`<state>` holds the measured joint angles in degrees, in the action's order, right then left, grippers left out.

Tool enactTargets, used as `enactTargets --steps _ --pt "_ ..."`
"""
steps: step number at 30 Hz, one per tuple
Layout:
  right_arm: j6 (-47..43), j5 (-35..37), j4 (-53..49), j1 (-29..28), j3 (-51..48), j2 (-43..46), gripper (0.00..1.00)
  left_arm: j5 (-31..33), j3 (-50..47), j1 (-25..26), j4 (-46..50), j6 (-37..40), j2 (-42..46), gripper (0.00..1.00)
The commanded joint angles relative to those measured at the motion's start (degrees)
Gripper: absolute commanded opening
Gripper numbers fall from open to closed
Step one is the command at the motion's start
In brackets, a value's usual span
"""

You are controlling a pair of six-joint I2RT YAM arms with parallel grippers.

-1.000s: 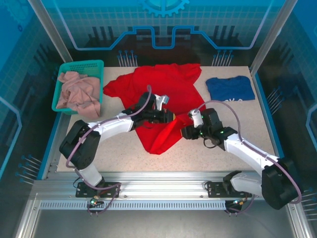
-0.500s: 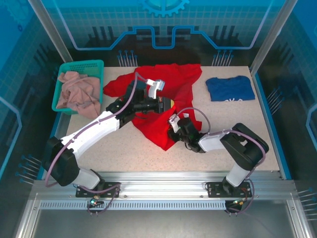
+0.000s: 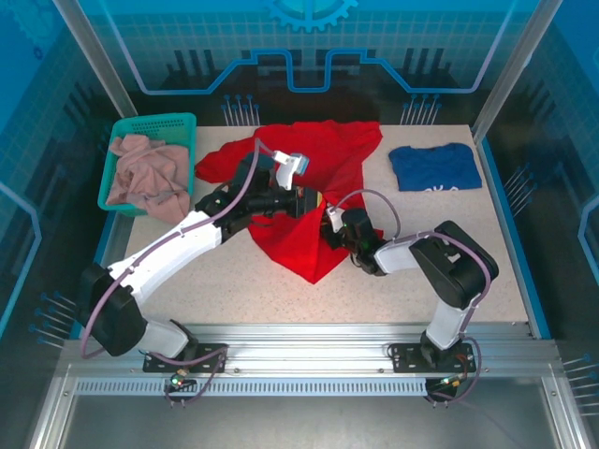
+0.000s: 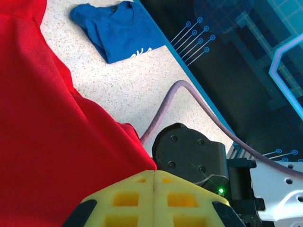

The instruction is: Fold the inside-out t-shirt

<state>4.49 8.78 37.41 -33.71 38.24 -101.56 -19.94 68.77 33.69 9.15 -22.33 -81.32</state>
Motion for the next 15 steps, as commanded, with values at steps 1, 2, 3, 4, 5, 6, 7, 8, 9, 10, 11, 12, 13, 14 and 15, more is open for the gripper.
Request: enactTargets --steps 1,2,3,4,5,6,7,8,9,10,11,12,13,14,15 --pt "2.0 0.4 -3.5 -0.1 4.0 -1.3 0.35 -2.5 0.0 -0.2 -3.4 0.3 3.3 0.0" --pt "2.4 1.0 -3.6 -0.6 5.0 -2.0 0.36 -3.6 0.2 0.0 -4.8 -0.6 3.9 0.0" --pt "2.4 2.0 -3.4 -1.4 6.0 -2.8 0.36 -4.3 0.6 0.3 -5.6 -1.1 4.2 0.0" --pt "2.2 2.7 -3.5 -2.1 6.8 -3.4 0.37 -4.4 1.6 1.0 -5.6 -1.3 4.3 0.0" --pt "1.9 4.1 -3.6 -2.9 7.7 -4.1 0.37 -4.4 3.1 1.9 -4.8 -0.8 4.2 0.0" --pt "1.7 5.3 -3.8 -3.5 8.5 -4.6 0.37 -4.1 4.5 2.9 -3.7 0.1 3.9 0.0" --pt "1.9 6.1 -4.3 -3.7 9.5 -5.0 0.37 -3.8 6.4 4.1 -2.3 1.3 3.7 0.0" --pt "2.2 6.9 -5.2 -3.8 10.5 -5.4 0.37 -3.5 7.9 5.2 -1.3 2.2 3.5 0.0" --pt "2.7 7.6 -5.7 -3.8 11.1 -5.6 0.37 -3.5 9.0 5.9 -1.0 2.6 3.5 0.0" --pt "3.0 8.3 -6.0 -3.8 11.8 -5.9 0.37 -3.7 9.9 6.4 -1.0 2.7 3.4 0.0" --pt "3.0 8.6 -6.0 -3.8 11.8 -6.1 0.37 -3.9 10.7 6.7 -1.2 2.4 3.6 0.0" --pt "3.1 8.6 -6.1 -4.0 11.9 -6.4 0.37 -4.0 11.4 6.7 -1.3 2.1 3.7 0.0" --pt "3.0 8.5 -6.5 -4.3 13.7 -6.7 0.37 -3.8 12.1 6.8 -1.6 2.0 3.8 0.0" --pt "2.3 8.8 -6.3 -4.8 13.8 -6.9 0.37 -3.6 12.6 6.8 -2.1 1.7 3.8 0.0" --pt "1.1 9.9 -6.0 -5.8 13.8 -7.1 0.37 -3.2 13.3 6.9 -1.9 1.7 3.7 0.0"
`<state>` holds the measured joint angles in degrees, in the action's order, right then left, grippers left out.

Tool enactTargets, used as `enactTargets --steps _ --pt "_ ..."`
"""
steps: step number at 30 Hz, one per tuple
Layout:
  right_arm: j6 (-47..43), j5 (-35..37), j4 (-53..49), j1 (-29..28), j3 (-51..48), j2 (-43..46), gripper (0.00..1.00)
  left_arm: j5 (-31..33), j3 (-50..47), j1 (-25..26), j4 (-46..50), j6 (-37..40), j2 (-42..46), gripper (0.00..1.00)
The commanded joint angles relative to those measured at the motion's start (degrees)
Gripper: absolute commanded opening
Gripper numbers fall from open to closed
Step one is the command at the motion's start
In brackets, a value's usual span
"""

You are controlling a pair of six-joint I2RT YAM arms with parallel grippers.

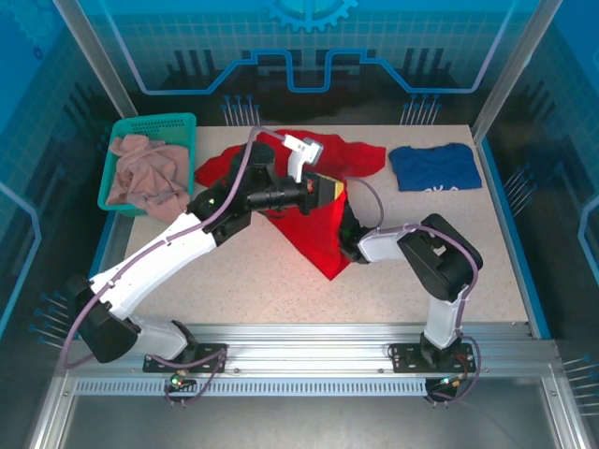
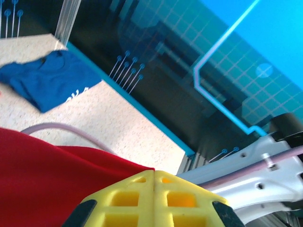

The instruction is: Fold the inside-out t-shirt

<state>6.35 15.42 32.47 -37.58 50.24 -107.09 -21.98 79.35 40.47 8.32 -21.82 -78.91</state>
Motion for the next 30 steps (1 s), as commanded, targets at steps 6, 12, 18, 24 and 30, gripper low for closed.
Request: enactTargets --steps 6,12,18,24,30 --pt "-3.5 6.8 1.0 -6.4 -1.8 0.1 0.42 5.6 4.7 0.1 2.5 3.9 0.2 0.0" --pt "-4.7 6.8 -6.7 -7.5 4.0 -2.5 0.52 5.2 5.6 0.1 3.7 4.6 -0.7 0.0" --pt "2.9 4.8 -22.6 -3.3 14.1 -5.5 0.64 -4.4 3.3 0.2 -1.3 2.4 4.7 0.0" --pt "2.2 4.5 -29.3 -2.7 20.4 -7.5 0.75 -10.8 3.2 0.3 -5.8 -1.9 7.8 0.0" --pt "2.5 5.1 -35.8 -2.6 25.6 -9.6 0.81 -11.2 6.1 0.2 -4.8 -1.4 9.2 0.0"
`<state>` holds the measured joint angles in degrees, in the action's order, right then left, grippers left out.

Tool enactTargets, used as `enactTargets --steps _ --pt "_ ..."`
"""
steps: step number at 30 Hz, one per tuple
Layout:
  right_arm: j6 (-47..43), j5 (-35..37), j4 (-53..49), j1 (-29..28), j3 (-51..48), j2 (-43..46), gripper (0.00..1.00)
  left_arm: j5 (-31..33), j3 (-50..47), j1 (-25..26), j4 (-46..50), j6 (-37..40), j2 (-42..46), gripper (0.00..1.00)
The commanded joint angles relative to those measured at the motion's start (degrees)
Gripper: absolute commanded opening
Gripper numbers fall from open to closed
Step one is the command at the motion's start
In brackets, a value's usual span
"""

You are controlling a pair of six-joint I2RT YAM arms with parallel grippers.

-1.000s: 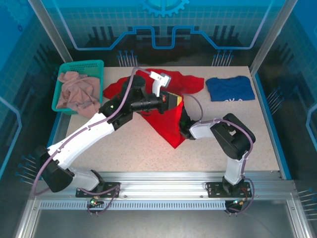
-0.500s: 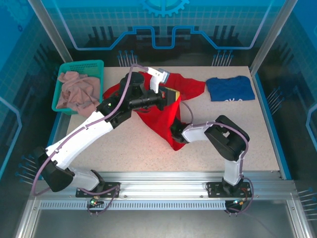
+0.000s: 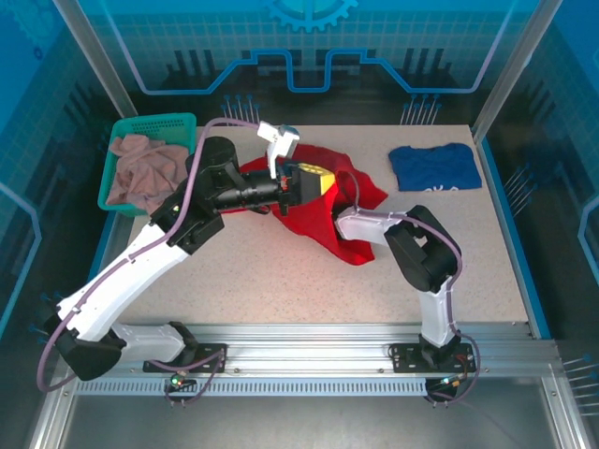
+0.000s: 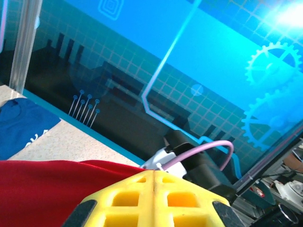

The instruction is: Fold the inside-out t-shirt

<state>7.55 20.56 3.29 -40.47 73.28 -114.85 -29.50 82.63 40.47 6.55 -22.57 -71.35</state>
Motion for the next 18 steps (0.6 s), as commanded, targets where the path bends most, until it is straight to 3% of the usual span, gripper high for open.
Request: enactTargets --steps 1,10,18 --pt "1.7 -0.1 -8.2 0.3 3.3 -2.4 0.82 -3.3 3.5 0.3 -2.5 -0.3 1.8 0.0" --pt "6.2 -2.8 -21.9 1.2 8.7 -6.9 0.87 1.3 10.0 -0.2 1.3 3.3 2.8 0.0" --pt "11.5 -10.9 -31.9 0.9 9.2 -7.4 0.76 8.9 8.2 -2.1 2.6 4.8 3.2 0.0"
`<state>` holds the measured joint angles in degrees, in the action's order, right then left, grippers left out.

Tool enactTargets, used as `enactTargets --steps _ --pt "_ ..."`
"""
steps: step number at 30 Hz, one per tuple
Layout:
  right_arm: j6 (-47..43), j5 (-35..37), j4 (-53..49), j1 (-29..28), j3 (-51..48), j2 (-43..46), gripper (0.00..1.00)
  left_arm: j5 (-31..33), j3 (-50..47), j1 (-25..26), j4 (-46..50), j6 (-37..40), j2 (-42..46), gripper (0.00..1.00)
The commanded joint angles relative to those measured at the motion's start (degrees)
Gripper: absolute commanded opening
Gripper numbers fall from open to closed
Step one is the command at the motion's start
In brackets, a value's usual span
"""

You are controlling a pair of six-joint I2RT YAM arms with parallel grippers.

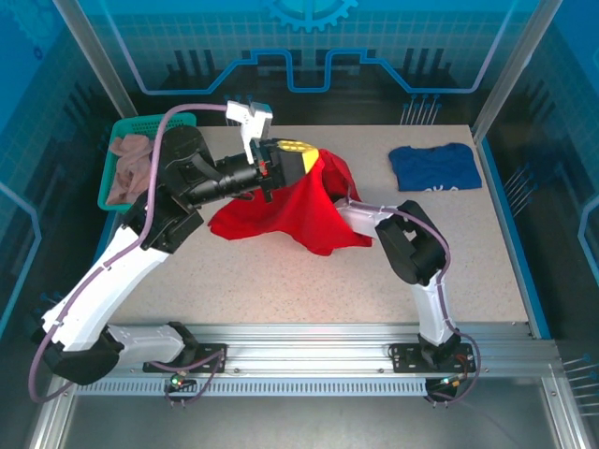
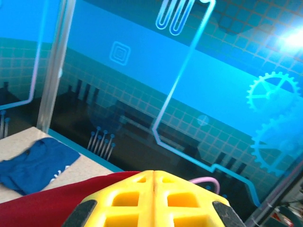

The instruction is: Fold the inside-out t-shirt

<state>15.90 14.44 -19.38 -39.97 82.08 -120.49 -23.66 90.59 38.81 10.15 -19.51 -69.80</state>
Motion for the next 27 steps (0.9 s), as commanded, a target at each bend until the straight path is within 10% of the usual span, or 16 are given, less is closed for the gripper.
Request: enactTargets --steps 1,8,17,27 --pt "3.5 -5.5 -10.2 0.2 0.4 -1.9 0.76 3.4 -0.1 -0.7 -0.9 1.9 1.8 0.0" --pt "5.0 -5.6 -11.7 -1.0 -1.0 -4.5 0.64 5.4 -4.1 -2.0 -1.5 2.4 3.0 0.0" --pt "1.5 -7.1 -8.2 -0.4 -2.4 -0.2 0.03 15.5 -11.4 -7.4 -0.1 0.3 6.2 0.0" --pt "-4.7 -8.3 0.6 0.9 -14.7 23.3 0.0 34.9 -21.2 -25.6 5.7 -4.3 6.1 0.0"
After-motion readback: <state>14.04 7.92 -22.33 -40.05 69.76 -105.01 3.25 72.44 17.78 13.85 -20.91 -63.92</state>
